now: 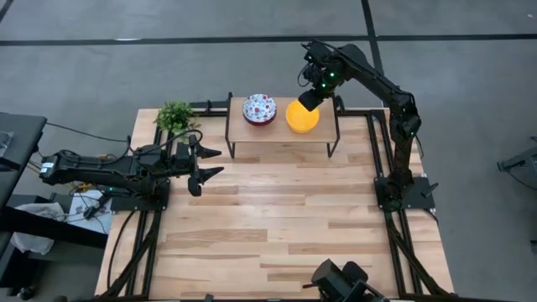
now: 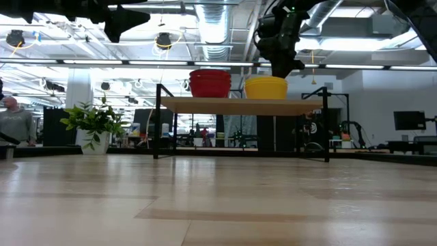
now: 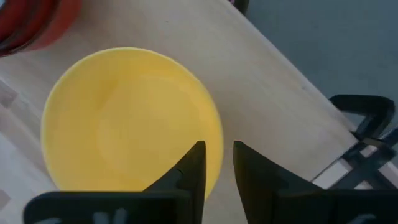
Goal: Pick & Place Mini bowls
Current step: Stack the yellow bowl on top of the yellow bowl on the shelf, then return to Home Position
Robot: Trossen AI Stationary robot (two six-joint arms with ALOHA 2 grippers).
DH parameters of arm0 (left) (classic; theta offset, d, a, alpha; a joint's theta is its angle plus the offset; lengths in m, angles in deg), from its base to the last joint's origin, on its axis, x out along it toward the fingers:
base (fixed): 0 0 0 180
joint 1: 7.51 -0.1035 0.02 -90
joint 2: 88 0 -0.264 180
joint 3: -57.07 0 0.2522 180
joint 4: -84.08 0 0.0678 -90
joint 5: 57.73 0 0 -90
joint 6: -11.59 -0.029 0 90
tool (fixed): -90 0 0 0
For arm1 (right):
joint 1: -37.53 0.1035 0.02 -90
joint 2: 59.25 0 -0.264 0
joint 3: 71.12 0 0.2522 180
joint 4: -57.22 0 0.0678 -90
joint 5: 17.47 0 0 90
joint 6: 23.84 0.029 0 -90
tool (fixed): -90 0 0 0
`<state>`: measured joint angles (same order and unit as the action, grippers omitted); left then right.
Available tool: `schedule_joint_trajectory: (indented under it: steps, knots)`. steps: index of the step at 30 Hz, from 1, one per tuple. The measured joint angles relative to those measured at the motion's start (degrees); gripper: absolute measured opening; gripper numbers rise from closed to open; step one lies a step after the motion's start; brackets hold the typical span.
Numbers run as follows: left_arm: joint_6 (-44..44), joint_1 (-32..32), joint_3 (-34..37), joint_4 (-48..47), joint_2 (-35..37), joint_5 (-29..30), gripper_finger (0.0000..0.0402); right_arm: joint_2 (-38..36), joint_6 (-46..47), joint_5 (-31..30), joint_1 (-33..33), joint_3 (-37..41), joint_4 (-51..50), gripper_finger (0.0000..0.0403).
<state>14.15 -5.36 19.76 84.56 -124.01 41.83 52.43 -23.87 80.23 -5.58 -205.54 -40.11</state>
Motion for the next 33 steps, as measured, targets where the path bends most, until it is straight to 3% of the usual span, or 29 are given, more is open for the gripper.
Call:
schedule_joint_trajectory:
  steps: [10, 15, 25, 33]
  knots:
    - [0.75, 0.00, 0.00, 0.00, 0.00, -0.01, 0.0248, 0.07, -0.55, -0.36, -0.13, -6.67, -1.52, 0.0102]
    - [0.76, 0.00, -0.01, -0.02, 0.00, 0.00, 0.0246, -0.95, -6.13, -0.16, 0.21, -12.50, -5.71, 0.0102]
    - [0.75, -0.02, -0.02, -0.44, 0.00, -0.01, 0.0246, -13.52, -12.49, 0.14, 0.61, -13.11, -4.86, 0.0102]
    - [0.75, -0.02, -0.02, -0.46, 0.02, -0.02, 0.0247, -23.78, -13.52, 4.89, 0.86, -13.11, -3.07, 0.0102]
